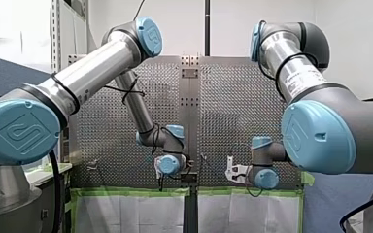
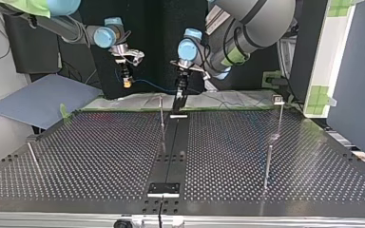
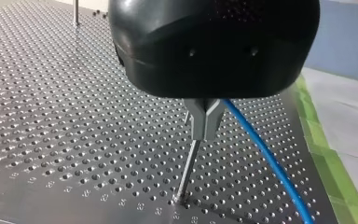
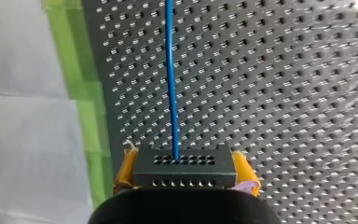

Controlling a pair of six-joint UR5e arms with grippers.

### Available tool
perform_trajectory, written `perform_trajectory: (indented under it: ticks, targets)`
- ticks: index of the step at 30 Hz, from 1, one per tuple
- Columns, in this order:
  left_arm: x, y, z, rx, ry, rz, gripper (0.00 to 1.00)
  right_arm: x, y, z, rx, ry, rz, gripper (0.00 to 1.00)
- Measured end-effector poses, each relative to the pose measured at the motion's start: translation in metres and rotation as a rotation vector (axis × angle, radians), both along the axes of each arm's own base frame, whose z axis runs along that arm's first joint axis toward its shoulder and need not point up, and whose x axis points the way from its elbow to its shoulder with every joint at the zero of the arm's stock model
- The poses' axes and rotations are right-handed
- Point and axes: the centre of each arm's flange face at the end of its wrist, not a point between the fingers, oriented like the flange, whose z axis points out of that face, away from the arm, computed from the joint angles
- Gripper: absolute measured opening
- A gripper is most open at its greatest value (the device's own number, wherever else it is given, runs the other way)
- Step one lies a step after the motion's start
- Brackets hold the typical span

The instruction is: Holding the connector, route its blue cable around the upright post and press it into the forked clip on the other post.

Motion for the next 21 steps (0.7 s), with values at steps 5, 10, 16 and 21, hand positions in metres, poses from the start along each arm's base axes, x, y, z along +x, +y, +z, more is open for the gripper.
perform_trajectory:
  ticks: [5, 10, 16, 21]
  targets:
    - [0.002, 0.0, 0.001, -0.019, 0.007, 0.004, 0.02, -0.001, -0.01, -0.003, 0.009, 0.004, -0.004, 0.0]
    - [0.003, 0.0, 0.001, -0.022, 0.014, 0.007, 0.02, -0.001, -0.019, -0.001, 0.007, 0.003, -0.003, 0.0]
    - [0.003, 0.002, 0.0, -0.018, 0.023, 0.011, 0.02, -0.002, -0.03, 0.002, 0.005, 0.001, -0.006, 0.0]
    - [0.003, 0.002, 0.0, -0.017, 0.026, 0.012, 0.02, -0.004, -0.037, 0.004, 0.005, 0.001, -0.013, 0.0]
